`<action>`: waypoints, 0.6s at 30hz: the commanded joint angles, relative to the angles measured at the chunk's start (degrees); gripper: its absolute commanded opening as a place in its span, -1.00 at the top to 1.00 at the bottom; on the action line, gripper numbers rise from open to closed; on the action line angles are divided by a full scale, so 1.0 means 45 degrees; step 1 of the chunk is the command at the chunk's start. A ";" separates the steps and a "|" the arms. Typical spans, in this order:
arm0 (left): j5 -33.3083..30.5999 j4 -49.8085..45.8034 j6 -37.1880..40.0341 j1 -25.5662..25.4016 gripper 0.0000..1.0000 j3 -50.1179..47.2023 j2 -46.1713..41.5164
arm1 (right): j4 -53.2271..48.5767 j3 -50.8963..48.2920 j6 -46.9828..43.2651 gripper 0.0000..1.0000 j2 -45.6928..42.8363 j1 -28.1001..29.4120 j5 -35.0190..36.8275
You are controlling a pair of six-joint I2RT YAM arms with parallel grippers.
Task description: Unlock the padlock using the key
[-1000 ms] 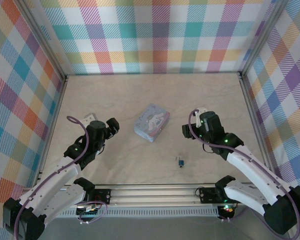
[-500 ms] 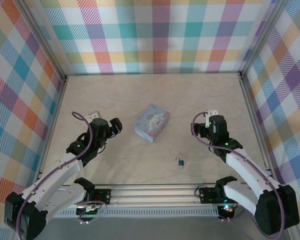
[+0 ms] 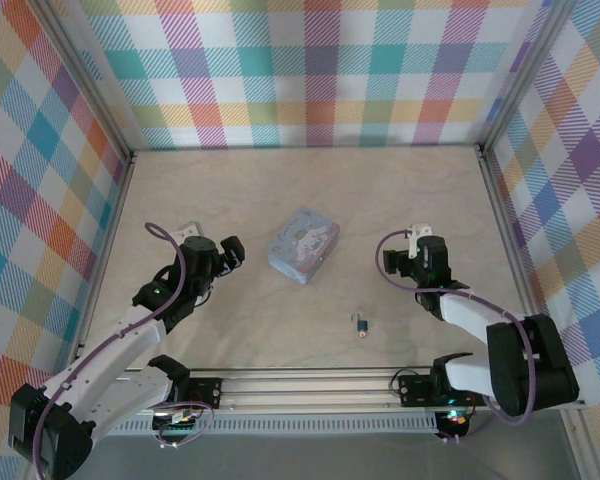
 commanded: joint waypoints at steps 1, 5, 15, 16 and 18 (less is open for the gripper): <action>0.0011 -0.0031 0.0297 0.0119 -1.00 0.0383 -0.0031 | 0.2713 -0.0153 -0.0378 -0.99 0.0388 -0.0225 -0.0745; 0.0050 0.0039 0.0312 0.0121 -1.00 0.0440 0.0061 | 0.4112 -0.0119 -0.0512 -0.99 0.1076 -0.0397 -0.1309; -0.0169 -0.0210 0.0508 0.0161 -1.00 0.0461 0.0064 | 0.7495 -0.1024 -0.0806 -0.99 0.2581 -0.1404 -0.2247; -0.0332 -0.0288 0.0553 0.0170 -1.00 0.0484 0.0059 | 0.7974 -0.1159 -0.0601 -0.99 0.2790 -0.1447 -0.2229; -0.0497 -0.0385 0.0704 0.0213 -1.00 0.0556 0.0023 | 0.8429 -0.1198 -0.0188 -0.99 0.3220 -0.1618 -0.2219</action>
